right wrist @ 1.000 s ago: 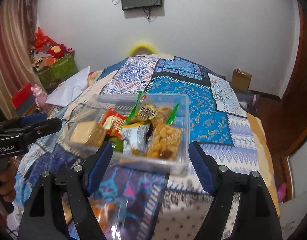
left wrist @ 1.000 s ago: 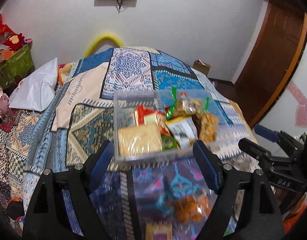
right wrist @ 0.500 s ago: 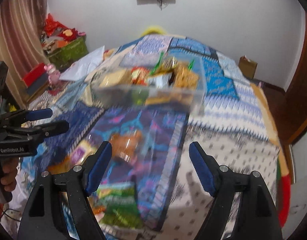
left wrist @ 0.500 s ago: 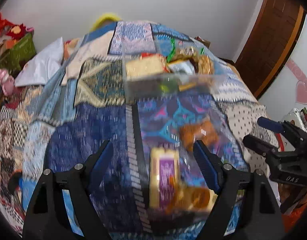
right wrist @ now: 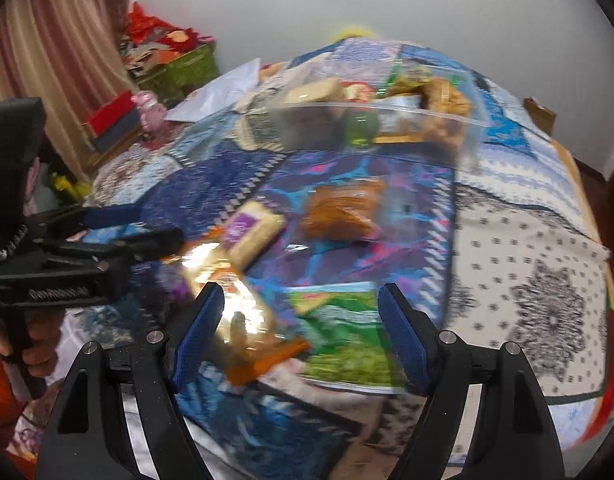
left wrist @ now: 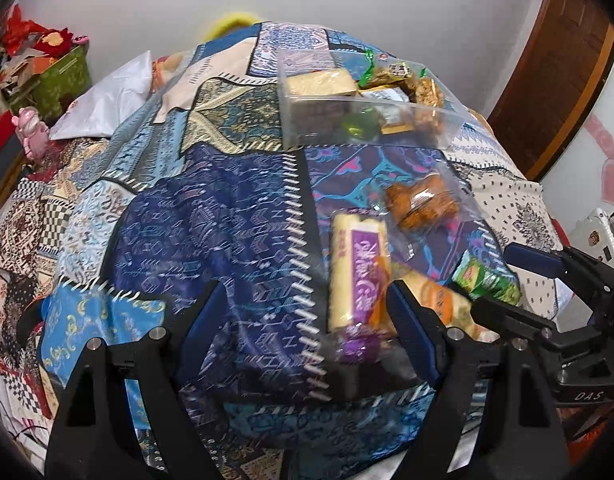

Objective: Organize snacks
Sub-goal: 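Grasp a purple-labelled bread roll with the left gripper while the right grasps an orange-labelled cake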

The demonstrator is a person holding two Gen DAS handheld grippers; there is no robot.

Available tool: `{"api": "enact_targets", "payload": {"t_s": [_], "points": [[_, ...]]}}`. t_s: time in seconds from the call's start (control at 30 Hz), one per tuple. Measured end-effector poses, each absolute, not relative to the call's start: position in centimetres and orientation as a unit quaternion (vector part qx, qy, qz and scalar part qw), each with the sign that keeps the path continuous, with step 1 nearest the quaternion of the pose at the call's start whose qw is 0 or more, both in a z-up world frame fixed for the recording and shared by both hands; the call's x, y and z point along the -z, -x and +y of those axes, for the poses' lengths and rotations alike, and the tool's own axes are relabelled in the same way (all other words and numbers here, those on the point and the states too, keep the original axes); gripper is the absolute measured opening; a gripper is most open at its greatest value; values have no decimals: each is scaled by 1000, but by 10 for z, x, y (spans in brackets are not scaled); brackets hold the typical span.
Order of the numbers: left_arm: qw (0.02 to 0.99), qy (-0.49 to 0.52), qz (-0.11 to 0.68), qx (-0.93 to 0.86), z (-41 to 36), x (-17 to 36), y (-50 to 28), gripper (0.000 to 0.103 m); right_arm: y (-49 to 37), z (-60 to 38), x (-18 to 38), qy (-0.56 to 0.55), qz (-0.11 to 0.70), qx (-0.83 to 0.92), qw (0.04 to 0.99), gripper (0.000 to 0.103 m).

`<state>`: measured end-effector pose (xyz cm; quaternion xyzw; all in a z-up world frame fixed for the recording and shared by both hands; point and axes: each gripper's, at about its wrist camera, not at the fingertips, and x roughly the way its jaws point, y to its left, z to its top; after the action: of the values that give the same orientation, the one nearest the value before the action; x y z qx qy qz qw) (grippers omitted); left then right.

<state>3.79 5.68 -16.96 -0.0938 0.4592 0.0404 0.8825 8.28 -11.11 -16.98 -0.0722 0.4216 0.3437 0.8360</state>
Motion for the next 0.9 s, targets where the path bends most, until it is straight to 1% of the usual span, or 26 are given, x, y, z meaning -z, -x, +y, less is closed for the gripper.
{"api": "enact_targets", "payload": {"t_s": [0.13,0.2,0.23,0.37,0.4,0.43,0.5,0.57,0.6,0.63,0.67,0.73,0.9], "points": [[881,104,460,-40,65,173,-29,82,-82,-96,177,68,432,-364,822,76],[881,106,460,-42,68,174,-25,82,-79,-89,179,73,433,-372,818,74],[881,108,459,-42,69,175,-24,82,-78,-86,180,78,432,-376,816,71],[878,116,462,-35,69,179,-21,81,-79,-76,187,79,441,-391,804,68],[878,115,464,-35,68,180,-22,80,-81,-73,190,81,445,-391,802,66],[878,112,465,-35,67,180,-22,80,-83,-70,193,83,449,-391,800,57],[877,113,466,-28,65,182,-23,80,-85,-67,197,85,457,-390,795,49],[877,109,467,-26,64,182,-25,80,-88,-67,198,80,457,-388,796,48],[877,108,467,-25,63,181,-26,80,-89,-68,197,78,457,-387,797,46],[877,108,467,-24,63,181,-27,80,-91,-69,196,74,456,-385,799,42],[877,109,467,-23,63,181,-29,80,-92,-71,194,71,455,-385,799,36],[878,109,466,-20,62,179,-33,80,-94,-75,190,59,453,-386,801,33],[879,96,467,-7,53,178,-48,80,-98,-86,175,36,432,-377,819,33]]}}
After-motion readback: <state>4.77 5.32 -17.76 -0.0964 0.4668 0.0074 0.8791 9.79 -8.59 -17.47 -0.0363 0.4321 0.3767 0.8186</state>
